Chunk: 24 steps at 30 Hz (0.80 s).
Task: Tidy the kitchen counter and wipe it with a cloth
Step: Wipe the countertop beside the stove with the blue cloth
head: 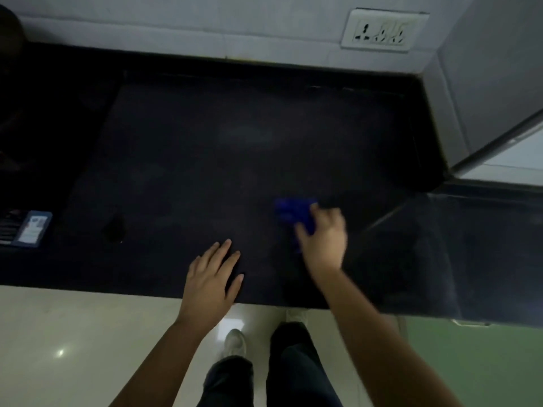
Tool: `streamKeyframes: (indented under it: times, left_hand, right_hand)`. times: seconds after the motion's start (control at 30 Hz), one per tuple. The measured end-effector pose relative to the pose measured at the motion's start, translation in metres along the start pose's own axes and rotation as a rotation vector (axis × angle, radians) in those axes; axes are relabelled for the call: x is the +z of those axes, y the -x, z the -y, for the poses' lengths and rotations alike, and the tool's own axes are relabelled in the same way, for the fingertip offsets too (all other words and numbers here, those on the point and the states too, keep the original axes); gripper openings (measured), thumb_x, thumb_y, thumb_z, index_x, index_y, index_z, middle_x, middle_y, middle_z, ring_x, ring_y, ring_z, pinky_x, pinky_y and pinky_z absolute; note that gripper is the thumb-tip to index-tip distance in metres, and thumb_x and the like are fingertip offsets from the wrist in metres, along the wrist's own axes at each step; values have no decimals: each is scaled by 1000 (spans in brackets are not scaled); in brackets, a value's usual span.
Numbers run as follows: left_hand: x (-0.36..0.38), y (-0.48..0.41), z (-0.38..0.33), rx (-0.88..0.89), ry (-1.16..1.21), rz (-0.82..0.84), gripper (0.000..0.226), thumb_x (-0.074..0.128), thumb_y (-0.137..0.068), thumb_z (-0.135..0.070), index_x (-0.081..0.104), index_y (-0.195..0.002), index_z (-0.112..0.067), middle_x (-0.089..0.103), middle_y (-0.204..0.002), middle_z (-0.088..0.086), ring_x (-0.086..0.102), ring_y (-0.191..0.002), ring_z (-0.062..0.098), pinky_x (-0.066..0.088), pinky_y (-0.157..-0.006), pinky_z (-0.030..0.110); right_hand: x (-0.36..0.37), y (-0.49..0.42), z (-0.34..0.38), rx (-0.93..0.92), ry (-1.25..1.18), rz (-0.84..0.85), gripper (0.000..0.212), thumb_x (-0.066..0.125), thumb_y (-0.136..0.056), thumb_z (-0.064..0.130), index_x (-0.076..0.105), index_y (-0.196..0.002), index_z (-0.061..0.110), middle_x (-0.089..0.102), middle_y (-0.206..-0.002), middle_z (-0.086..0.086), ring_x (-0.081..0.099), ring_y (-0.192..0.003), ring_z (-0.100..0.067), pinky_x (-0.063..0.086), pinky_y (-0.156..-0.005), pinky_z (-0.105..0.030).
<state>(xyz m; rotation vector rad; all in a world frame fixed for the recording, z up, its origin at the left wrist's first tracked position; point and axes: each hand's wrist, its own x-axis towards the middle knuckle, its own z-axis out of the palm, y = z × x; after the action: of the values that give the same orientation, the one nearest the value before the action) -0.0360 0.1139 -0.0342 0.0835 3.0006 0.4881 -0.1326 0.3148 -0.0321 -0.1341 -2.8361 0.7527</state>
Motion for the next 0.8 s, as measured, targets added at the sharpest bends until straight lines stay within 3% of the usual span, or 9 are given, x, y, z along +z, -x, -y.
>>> streamKeyframes:
  times: [0.07, 0.13, 0.3, 0.37, 0.43, 0.53, 0.6, 0.63, 0.8]
  left_hand:
    - [-2, -13, -3, -24, -2, -16, 66, 12, -93, -52, 63, -114, -15, 57, -131, 9, 37, -122, 20, 45, -92, 46]
    - [-5, -27, -8, -36, -22, -23, 67, 11, -93, -52, 64, -112, -16, 58, -130, 8, 38, -121, 20, 45, -91, 45]
    - [-4, -64, -27, -59, -91, -5, 51, 31, -85, -44, 61, -117, -17, 57, -131, 8, 51, -121, 29, 44, -94, 48]
    - [-1, -76, -35, -76, -71, 1, 54, 30, -84, -45, 58, -122, -18, 53, -136, 7, 46, -126, 29, 40, -97, 48]
    - [3, -86, -44, -97, -43, -6, 56, 30, -83, -48, 56, -124, -20, 50, -138, 5, 43, -128, 29, 39, -99, 48]
    - [5, -92, -49, -181, 48, -53, 58, 30, -79, -53, 57, -123, -26, 48, -140, -1, 42, -129, 26, 36, -100, 46]
    - [6, -92, -48, -199, 75, -54, 60, 27, -78, -56, 55, -125, -30, 44, -143, -5, 38, -132, 23, 32, -103, 44]
    - [7, -91, -47, -199, 79, -42, 62, 26, -78, -58, 52, -127, -31, 41, -144, -7, 35, -133, 21, 31, -104, 43]
    - [11, -91, -44, -188, 80, -33, 67, 19, -80, -69, 48, -130, -34, 36, -146, -10, 32, -135, 20, 30, -106, 43]
  right_hand:
    - [5, 9, 4, -252, 6, 102, 45, 68, -67, 28, 66, -105, 4, 65, -87, -17, 63, -76, -35, 54, -62, -38]
    - [-5, -22, -18, -332, 48, 123, 44, 64, -69, 31, 66, -105, 5, 65, -87, -17, 64, -75, -36, 56, -62, -37]
    - [-48, -116, -93, 136, 155, 19, 51, 61, -84, 27, 49, -129, 5, 52, -123, -22, 49, -112, -39, 45, -86, -44]
    - [-48, -118, -90, 217, 171, 6, 51, 60, -84, 26, 48, -129, 4, 49, -124, -22, 47, -113, -39, 44, -87, -44]
    - [-35, -99, -69, 223, 104, 1, 49, 66, -77, 23, 55, -120, 2, 55, -113, -25, 53, -101, -43, 47, -80, -44]
    - [-16, -60, -43, -121, 45, 83, 48, 74, -64, 26, 66, -105, 4, 65, -90, -18, 63, -76, -36, 54, -62, -38]
    - [-17, -70, -56, -349, 58, 161, 45, 67, -67, 32, 67, -104, 7, 68, -87, -14, 65, -73, -32, 55, -59, -36]
    - [-21, -87, -68, -373, 66, 164, 46, 62, -68, 34, 66, -104, 6, 68, -87, -15, 65, -74, -34, 56, -60, -37]
    - [-42, -168, -113, 142, 155, 24, 51, 58, -86, 26, 46, -131, 5, 50, -128, -21, 47, -115, -38, 44, -89, -45]
